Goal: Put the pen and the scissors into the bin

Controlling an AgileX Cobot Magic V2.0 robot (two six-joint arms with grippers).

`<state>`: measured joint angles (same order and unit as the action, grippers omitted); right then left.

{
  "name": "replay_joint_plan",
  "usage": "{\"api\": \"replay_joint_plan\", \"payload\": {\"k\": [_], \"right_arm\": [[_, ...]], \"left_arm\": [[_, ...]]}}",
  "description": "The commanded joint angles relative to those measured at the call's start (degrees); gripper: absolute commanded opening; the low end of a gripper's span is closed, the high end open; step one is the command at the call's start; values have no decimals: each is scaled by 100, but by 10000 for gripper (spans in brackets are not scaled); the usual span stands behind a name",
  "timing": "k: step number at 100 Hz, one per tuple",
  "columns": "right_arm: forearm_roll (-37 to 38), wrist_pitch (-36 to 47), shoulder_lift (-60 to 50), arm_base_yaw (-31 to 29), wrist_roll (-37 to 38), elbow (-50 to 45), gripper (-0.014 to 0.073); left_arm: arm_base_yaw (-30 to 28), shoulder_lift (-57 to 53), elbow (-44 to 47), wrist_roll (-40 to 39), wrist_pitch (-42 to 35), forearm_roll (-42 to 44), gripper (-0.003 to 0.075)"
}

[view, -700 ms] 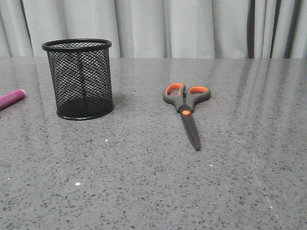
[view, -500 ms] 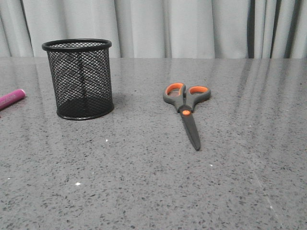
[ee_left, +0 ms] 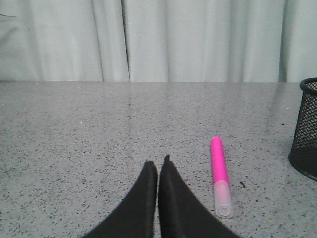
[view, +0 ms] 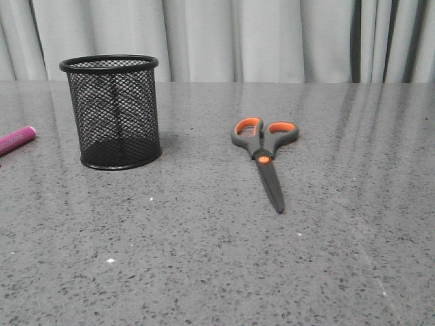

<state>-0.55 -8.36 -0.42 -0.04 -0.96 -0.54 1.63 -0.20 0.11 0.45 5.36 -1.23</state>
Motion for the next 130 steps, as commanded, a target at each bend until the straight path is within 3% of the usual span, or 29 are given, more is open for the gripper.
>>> {"api": "replay_joint_plan", "payload": {"k": [1,130], "right_arm": [[55,423,-119,-45,-47,-99,-75],[55,732,-119,-45,-47,-99,-75]], "left_arm": [[51,-152,128,-45,-416,-45,-21],[51,-152,128,-45,-416,-45,-21]]}}
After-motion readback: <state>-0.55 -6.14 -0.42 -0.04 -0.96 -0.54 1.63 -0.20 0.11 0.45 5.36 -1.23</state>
